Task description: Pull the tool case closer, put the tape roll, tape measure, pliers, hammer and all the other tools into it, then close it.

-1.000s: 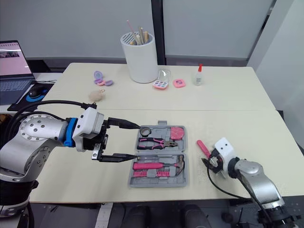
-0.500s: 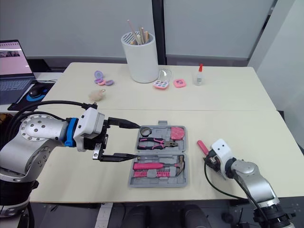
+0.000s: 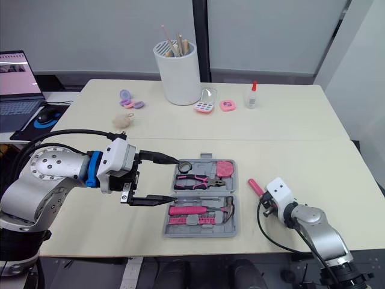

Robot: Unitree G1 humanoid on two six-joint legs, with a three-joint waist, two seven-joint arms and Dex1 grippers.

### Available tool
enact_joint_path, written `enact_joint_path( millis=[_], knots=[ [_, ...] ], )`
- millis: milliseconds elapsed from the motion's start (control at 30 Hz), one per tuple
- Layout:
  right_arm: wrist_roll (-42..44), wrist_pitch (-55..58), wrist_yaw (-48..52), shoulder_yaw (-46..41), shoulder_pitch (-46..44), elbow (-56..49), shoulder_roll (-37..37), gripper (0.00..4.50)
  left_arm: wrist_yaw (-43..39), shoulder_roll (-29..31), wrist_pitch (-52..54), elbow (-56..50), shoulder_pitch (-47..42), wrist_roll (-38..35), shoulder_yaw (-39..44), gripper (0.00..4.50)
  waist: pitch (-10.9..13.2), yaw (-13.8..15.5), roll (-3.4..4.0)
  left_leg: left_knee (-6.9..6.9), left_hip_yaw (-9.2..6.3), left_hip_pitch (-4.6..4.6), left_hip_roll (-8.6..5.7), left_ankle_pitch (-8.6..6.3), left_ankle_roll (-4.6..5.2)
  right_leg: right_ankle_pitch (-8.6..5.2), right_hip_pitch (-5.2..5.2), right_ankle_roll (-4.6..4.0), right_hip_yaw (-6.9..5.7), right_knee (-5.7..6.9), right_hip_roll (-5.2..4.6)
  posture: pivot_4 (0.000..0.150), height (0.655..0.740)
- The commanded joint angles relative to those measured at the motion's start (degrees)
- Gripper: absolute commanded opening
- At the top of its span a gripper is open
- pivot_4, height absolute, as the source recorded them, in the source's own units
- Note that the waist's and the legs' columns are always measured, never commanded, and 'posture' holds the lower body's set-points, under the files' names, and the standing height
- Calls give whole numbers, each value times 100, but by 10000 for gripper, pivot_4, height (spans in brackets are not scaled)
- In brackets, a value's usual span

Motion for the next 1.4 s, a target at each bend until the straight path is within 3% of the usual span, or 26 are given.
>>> enact_joint_path(
  millis=[33,233,333,800,1100,1400],
  knots=[
    [-107,36,230,82,-71,-414,-338,7093,4,-47,-187,-133,7,-16,87,45000,0,0,0,0,0,-1,0,0,0,0,-1,0,0,0,0,1500,7400],
    [18,542,1021,444,-722,-1224,-1103,7094,-140,-166,-866,70,385,-67,392,45000,1,-32,1,0,-2,2,6,0,0,0,-11,0,14,4,3,1500,7400],
    [116,790,1361,710,-1066,-1589,-1271,7094,-444,212,-987,98,691,137,374,45000,0,-21,1,-2,-1,2,9,0,0,0,-15,0,13,6,7,1500,7400],
    [562,2834,1475,2396,-3081,-2379,-388,7094,-1037,754,-1096,249,1921,-89,1216,45000,1,-2,-1,-5,-2,-9,16,-1,1,5,-35,-8,32,7,-16,1500,7400],
    [422,2822,1049,3401,-3423,-1862,417,7094,-1613,1236,-1152,376,2539,-27,1621,45000,-1,-17,-3,-4,19,-21,17,-1,1,6,-74,-10,53,35,-25,1500,7400],
    [410,2581,1214,4113,-3525,-1821,399,7094,-1864,1407,-1456,213,3305,147,1942,45000,-2,-20,-5,-4,23,-21,38,-1,2,4,-81,-10,55,43,-25,1500,7400]
  ],
)
